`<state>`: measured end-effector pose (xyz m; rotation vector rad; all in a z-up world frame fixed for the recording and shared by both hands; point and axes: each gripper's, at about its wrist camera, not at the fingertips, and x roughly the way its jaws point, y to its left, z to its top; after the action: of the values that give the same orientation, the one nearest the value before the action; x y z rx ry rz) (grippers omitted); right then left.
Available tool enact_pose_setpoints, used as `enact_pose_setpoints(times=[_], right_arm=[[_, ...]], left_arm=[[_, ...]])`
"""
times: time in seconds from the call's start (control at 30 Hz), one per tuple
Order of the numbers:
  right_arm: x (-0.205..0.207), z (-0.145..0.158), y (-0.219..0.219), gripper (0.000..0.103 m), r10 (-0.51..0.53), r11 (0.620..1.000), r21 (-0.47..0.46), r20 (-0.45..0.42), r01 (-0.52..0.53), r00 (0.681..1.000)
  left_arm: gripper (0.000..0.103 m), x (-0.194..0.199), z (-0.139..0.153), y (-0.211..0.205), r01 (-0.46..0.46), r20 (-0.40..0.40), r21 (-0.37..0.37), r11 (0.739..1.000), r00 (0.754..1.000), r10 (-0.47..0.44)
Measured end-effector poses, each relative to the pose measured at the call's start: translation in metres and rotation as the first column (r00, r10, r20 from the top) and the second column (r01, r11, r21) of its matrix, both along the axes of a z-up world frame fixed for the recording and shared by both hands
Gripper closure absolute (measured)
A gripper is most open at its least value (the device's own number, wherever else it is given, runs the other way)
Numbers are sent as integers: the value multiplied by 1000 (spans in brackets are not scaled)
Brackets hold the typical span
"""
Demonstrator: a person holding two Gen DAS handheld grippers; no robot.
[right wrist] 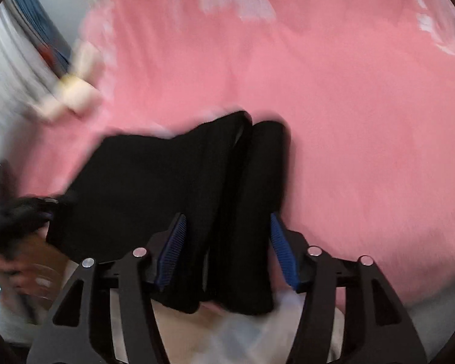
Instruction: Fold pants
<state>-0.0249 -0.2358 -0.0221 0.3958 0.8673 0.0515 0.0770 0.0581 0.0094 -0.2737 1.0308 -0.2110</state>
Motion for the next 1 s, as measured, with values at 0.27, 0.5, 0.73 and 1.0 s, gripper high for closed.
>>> enact_pose_setpoints(times=[0.27,0.5,0.73,1.0], right_arm=[[31,59,2,30,14,999,-39,131,-9,991],[106,17,9,80,80,996,44,9,-80,997],[90,42,7,80,52,988,-150,74,-41,996],[85,84,30,67,61,997,-51,152,-54,987]], left_arm=[[35,-19,34,-14,-17,175,94,995,985,0],[33,-11,6,-36,56,100,134,989,993,-70],[26,0,-12,-34,73,59,195,978,995,-86],[24,-4,-14,-13,56,5,136,989,998,-57]])
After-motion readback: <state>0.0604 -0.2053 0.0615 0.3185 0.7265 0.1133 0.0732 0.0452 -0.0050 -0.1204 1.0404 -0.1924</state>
